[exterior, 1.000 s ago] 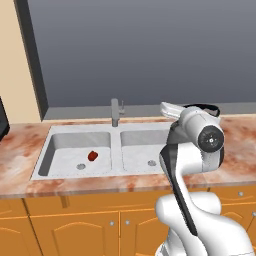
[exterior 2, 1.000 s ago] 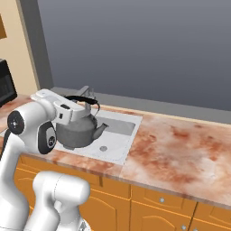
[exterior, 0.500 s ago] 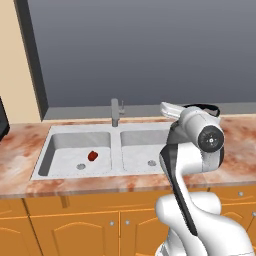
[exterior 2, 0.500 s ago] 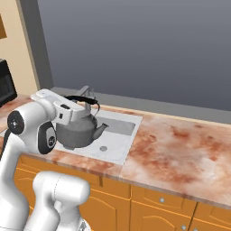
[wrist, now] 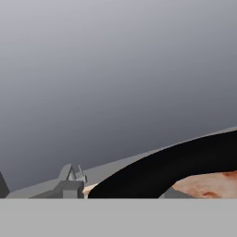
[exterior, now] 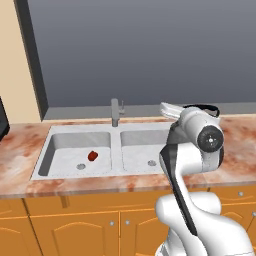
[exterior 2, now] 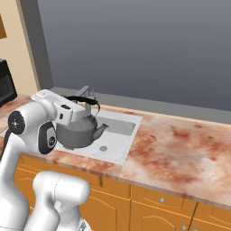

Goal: Open the cabinet, pick the kettle from the cabinet, and place it in the sink.

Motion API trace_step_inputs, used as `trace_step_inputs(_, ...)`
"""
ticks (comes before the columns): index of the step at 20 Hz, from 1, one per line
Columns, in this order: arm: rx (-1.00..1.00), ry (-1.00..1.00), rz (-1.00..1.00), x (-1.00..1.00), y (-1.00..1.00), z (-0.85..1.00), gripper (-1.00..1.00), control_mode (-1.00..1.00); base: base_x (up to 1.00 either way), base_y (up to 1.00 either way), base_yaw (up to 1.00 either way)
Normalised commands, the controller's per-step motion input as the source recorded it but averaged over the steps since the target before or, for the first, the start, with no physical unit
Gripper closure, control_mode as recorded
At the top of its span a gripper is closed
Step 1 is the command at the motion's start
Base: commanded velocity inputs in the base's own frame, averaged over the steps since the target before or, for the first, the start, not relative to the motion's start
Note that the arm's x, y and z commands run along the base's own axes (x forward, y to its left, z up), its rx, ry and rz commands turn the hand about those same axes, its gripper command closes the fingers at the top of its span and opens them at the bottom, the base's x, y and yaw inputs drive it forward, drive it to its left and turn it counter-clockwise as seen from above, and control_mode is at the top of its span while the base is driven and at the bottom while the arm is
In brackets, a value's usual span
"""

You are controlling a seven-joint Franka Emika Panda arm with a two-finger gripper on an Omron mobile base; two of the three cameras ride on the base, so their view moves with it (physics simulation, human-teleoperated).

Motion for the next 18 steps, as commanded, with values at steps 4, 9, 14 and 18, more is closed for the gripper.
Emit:
trace_step_inputs(4, 0.00, 0.00, 0.00, 0.00, -0.01, 0.00, 1.00, -1.00, 0.00, 0.00, 0.00)
trace_step_inputs(9, 0.06, 0.06, 0.00, 0.07, -0.09, 0.00, 1.00, -1.00, 0.00, 0.00, 0.00)
trace_step_inputs(14, 0.09, 0.22, 0.03, 0.21, -0.13, 0.00, 1.00, -1.00, 0.00, 0.00, 0.00)
trace_step_inputs(18, 0.07, 0.17, 0.13, 0.20, -0.15, -0.01, 1.00, -1.00, 0.00, 0.00, 0.00)
